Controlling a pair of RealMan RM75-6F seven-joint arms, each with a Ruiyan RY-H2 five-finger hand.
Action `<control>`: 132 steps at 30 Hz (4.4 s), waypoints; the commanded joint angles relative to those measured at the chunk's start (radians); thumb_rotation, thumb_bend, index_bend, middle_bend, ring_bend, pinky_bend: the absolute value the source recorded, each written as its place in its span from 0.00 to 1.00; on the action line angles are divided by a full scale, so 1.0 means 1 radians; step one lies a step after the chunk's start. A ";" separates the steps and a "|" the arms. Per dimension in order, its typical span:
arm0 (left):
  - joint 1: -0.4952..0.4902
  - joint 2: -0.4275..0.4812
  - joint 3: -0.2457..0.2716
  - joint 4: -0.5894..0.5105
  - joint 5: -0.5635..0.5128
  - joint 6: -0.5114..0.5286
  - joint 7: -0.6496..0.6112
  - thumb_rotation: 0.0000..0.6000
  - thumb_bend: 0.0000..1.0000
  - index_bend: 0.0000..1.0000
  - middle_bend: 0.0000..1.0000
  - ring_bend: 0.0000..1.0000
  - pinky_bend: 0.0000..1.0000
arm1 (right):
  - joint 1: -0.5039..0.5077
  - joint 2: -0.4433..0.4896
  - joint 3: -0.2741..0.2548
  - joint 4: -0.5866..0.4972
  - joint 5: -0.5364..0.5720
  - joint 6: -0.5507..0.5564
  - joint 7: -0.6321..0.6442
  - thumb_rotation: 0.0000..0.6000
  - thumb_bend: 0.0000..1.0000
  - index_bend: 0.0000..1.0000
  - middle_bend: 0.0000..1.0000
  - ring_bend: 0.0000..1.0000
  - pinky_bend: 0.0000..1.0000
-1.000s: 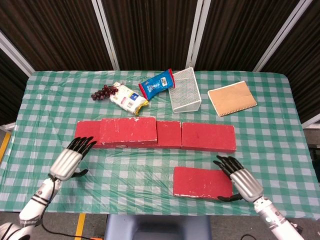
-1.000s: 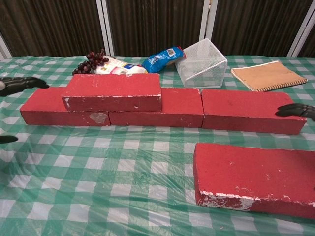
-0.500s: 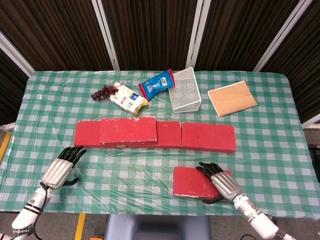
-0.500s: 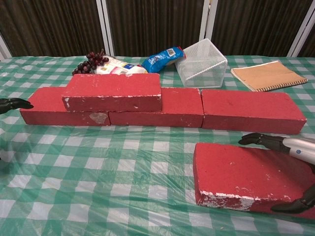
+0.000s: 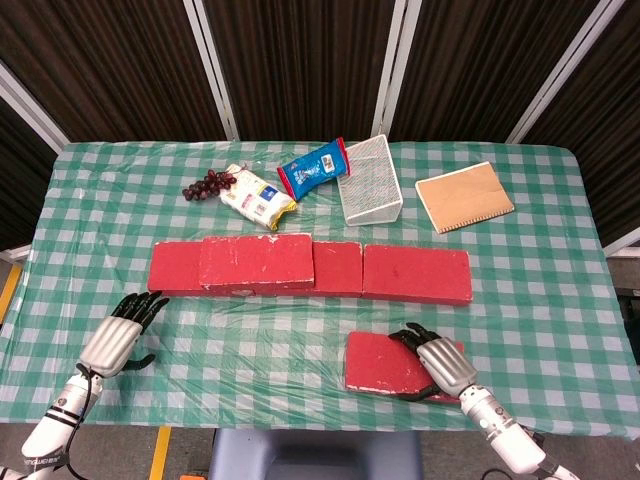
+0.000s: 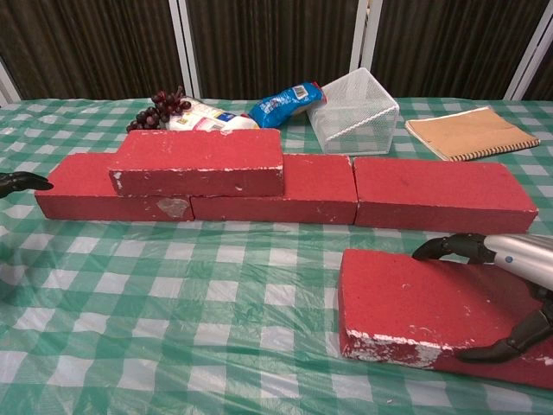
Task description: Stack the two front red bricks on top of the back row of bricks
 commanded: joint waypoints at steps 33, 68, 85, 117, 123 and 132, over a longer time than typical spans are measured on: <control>0.045 -0.009 -0.056 -0.013 -0.023 0.031 0.121 1.00 0.24 0.00 0.00 0.00 0.07 | 0.469 0.148 0.226 0.280 -0.072 -0.244 0.527 1.00 0.18 0.52 0.41 0.31 0.48; 0.046 -0.014 -0.078 0.011 -0.030 0.009 0.102 1.00 0.24 0.00 0.00 0.00 0.07 | 0.559 -0.037 0.136 0.548 0.009 -0.286 0.596 1.00 0.18 0.42 0.41 0.29 0.48; 0.044 -0.006 -0.075 0.006 -0.021 0.000 0.085 1.00 0.25 0.00 0.00 0.00 0.07 | 0.557 -0.039 0.163 0.475 0.100 -0.320 0.457 1.00 0.18 0.38 0.41 0.26 0.48; 0.045 -0.005 -0.071 0.009 -0.002 0.008 0.065 1.00 0.24 0.00 0.00 0.00 0.07 | 0.560 -0.031 0.187 0.414 0.178 -0.379 0.358 1.00 0.15 0.07 0.18 0.08 0.37; 0.044 -0.005 -0.072 0.010 -0.003 0.005 0.064 1.00 0.24 0.00 0.00 0.00 0.07 | 0.562 -0.027 0.187 0.408 0.178 -0.388 0.360 1.00 0.14 0.04 0.17 0.06 0.35; 0.044 -0.005 -0.073 0.010 -0.004 0.005 0.063 1.00 0.24 0.00 0.00 0.00 0.07 | 0.564 -0.024 0.188 0.403 0.184 -0.402 0.356 1.00 0.10 0.00 0.15 0.05 0.33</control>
